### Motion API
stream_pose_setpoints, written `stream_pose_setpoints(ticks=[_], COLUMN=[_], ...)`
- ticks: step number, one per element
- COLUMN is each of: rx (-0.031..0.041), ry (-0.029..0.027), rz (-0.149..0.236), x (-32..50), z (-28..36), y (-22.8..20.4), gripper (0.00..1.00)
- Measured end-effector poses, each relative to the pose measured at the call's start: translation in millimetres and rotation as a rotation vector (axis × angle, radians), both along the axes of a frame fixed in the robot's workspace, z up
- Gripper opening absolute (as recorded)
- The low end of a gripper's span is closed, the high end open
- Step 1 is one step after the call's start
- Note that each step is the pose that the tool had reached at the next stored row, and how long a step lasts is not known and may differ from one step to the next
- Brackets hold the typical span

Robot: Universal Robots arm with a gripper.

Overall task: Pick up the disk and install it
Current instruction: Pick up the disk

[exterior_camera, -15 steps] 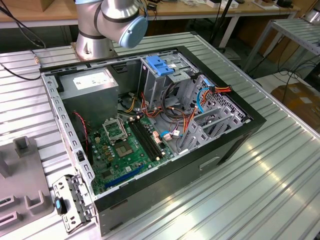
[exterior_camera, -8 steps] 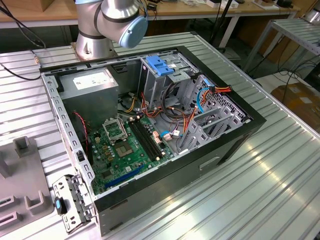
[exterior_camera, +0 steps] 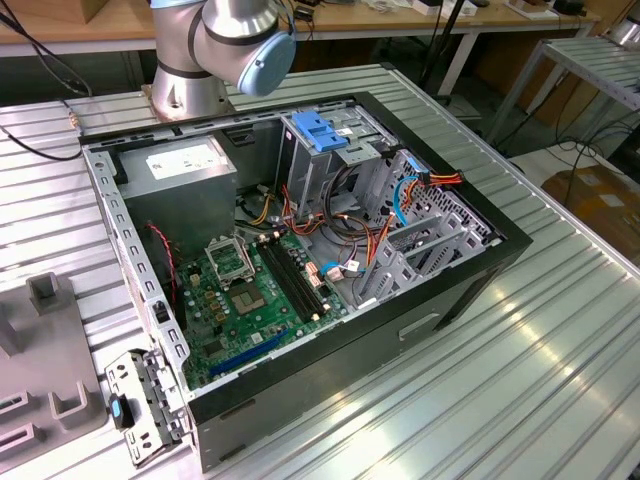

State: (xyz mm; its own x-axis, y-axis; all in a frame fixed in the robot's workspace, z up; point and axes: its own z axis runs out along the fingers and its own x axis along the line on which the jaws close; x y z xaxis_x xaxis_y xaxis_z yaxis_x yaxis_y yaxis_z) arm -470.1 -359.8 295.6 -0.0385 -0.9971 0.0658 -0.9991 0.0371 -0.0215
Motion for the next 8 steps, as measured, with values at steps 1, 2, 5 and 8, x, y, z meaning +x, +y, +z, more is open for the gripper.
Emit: stream_pose_setpoints(ticks=[1,2,5,8], rx=[0.0000,0.0000,0.0000,0.0000], ry=[-0.0001,-0.0001,-0.0001,-0.0001], rz=[0.000,0.001,0.001,0.001], x=[0.0,0.0,0.0,0.0], z=[0.0,0.0,0.0,0.0], y=[0.0,0.0,0.0,0.0], gripper=[0.37,0.37,0.37,0.37])
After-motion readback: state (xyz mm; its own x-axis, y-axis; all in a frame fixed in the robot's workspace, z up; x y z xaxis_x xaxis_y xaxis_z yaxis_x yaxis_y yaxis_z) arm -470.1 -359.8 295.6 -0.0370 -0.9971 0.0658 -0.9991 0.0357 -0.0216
